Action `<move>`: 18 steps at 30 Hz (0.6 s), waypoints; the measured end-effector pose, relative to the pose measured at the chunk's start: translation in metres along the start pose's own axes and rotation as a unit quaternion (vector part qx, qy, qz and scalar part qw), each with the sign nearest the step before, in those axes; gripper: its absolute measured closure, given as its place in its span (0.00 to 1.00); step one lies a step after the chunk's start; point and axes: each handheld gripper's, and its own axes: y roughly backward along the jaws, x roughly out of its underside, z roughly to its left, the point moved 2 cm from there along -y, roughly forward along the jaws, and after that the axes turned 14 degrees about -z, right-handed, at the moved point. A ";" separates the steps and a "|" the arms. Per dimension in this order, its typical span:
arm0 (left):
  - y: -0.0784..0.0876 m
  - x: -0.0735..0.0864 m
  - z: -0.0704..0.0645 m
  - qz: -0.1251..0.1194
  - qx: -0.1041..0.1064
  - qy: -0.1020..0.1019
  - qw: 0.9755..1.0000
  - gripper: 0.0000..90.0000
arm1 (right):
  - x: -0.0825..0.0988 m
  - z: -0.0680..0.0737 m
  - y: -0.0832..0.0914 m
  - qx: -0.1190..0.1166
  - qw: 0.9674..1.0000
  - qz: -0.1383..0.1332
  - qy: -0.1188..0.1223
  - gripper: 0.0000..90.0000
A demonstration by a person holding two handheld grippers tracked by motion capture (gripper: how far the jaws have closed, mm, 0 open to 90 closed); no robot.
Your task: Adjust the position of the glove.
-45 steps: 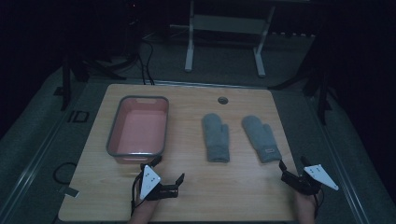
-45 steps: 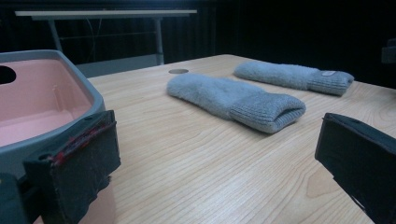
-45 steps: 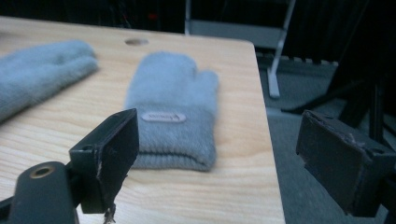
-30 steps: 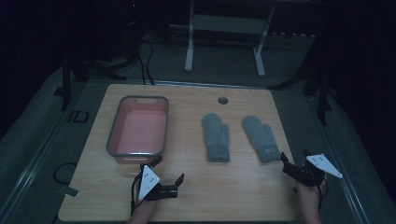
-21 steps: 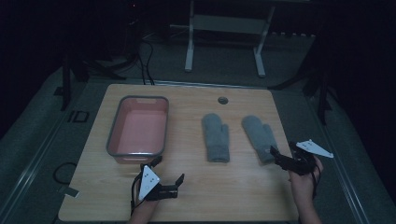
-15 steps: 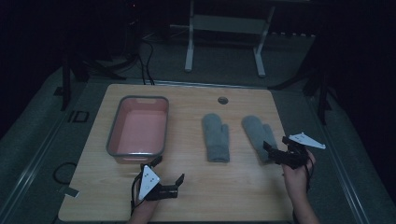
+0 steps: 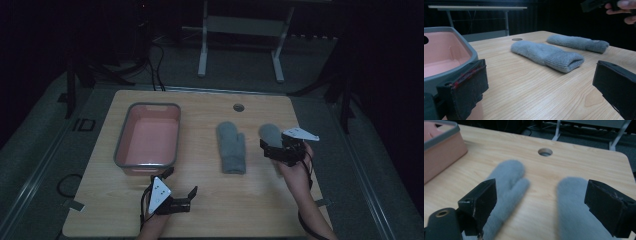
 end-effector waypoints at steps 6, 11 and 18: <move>0.000 0.000 0.000 0.000 0.002 0.003 1.000 0.00 | -0.007 0.022 -0.026 -0.025 1.000 0.011 -0.005 0.12; 0.000 0.000 0.001 0.001 0.004 0.006 1.000 0.00 | -0.008 0.042 -0.049 -0.048 0.998 0.031 0.007 0.15; 0.000 0.000 0.001 0.000 0.007 0.010 1.000 0.00 | -0.007 0.058 -0.076 -0.063 0.997 0.025 0.025 0.26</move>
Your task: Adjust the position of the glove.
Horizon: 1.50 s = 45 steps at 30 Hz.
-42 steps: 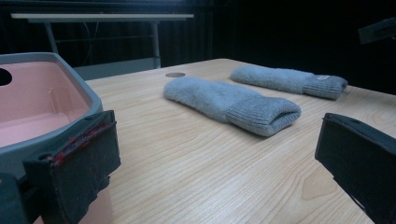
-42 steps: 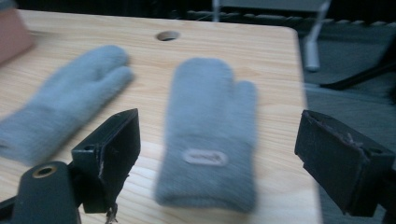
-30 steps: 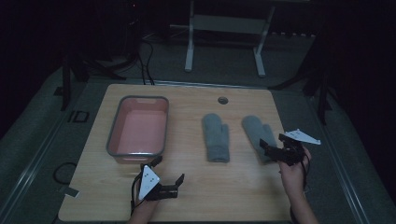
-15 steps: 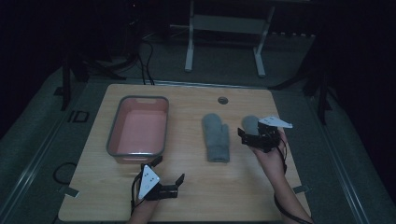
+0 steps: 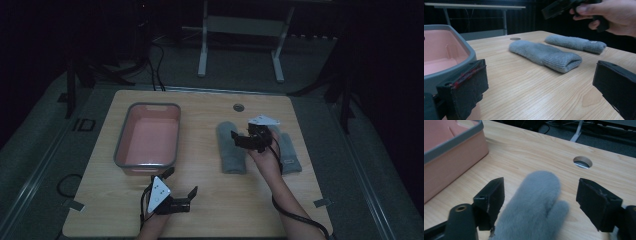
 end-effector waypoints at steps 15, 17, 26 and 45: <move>0.000 0.000 0.001 0.000 0.001 0.006 1.000 0.00 | 0.039 0.008 -0.051 0.001 0.998 0.061 0.014 0.45; 0.000 0.000 0.001 0.001 0.001 0.006 1.000 0.00 | 0.045 0.009 -0.056 -0.006 0.997 0.070 0.009 0.49; 0.000 0.000 0.001 0.001 0.003 0.006 1.000 0.00 | 0.061 0.014 -0.067 0.002 0.996 0.090 0.015 0.57; 0.000 0.000 0.001 0.002 0.002 0.006 1.000 0.00 | 0.054 0.026 -0.047 0.009 0.996 0.076 -0.035 0.90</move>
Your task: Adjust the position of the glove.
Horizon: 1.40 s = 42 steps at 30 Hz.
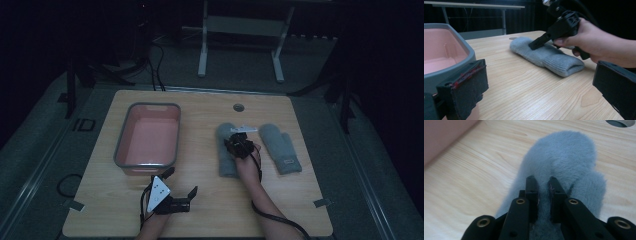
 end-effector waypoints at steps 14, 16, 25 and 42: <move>0.000 0.000 0.000 0.000 -0.003 -0.002 1.000 0.00 | -0.005 0.021 0.064 0.008 0.999 -0.018 -0.047 0.90; 0.000 0.000 0.000 0.000 -0.004 -0.002 1.000 0.00 | -0.001 0.023 0.072 0.013 0.999 -0.016 -0.048 0.90; 0.000 0.000 -0.001 0.002 -0.005 -0.005 1.000 0.00 | 0.020 0.024 0.063 0.024 0.998 0.005 -0.065 0.90; 0.000 0.000 0.000 0.001 -0.005 0.000 1.000 0.00 | 0.026 0.019 0.057 -0.020 0.998 0.007 -0.059 0.60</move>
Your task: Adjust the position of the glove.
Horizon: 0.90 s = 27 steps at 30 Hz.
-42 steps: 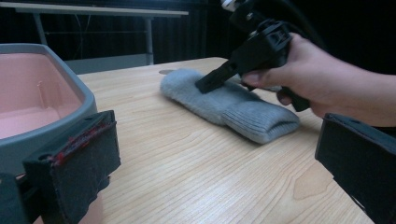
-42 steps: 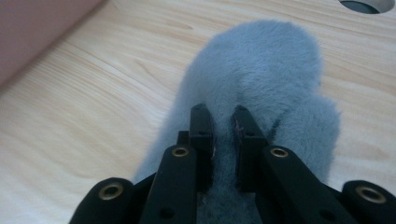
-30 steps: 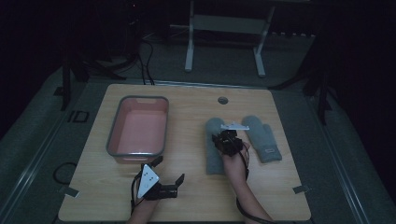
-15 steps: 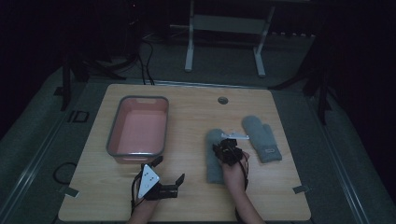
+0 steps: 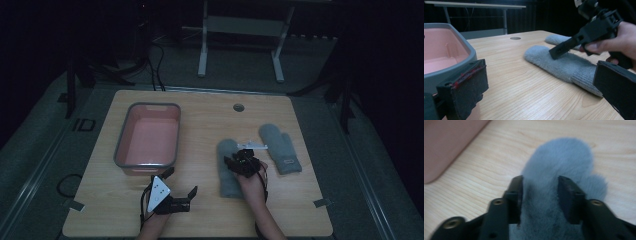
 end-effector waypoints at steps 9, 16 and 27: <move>0.000 0.000 0.000 0.000 0.001 0.002 1.000 0.00 | -0.033 -0.025 0.035 -0.013 0.998 -0.061 0.026 0.47; 0.000 0.000 0.000 0.000 0.001 0.001 1.000 0.00 | -0.053 -0.072 0.061 0.018 0.994 -0.082 0.073 0.46; 0.000 0.000 0.000 0.000 0.000 0.003 1.000 0.00 | -0.049 -0.150 0.058 0.060 0.993 -0.040 0.091 0.54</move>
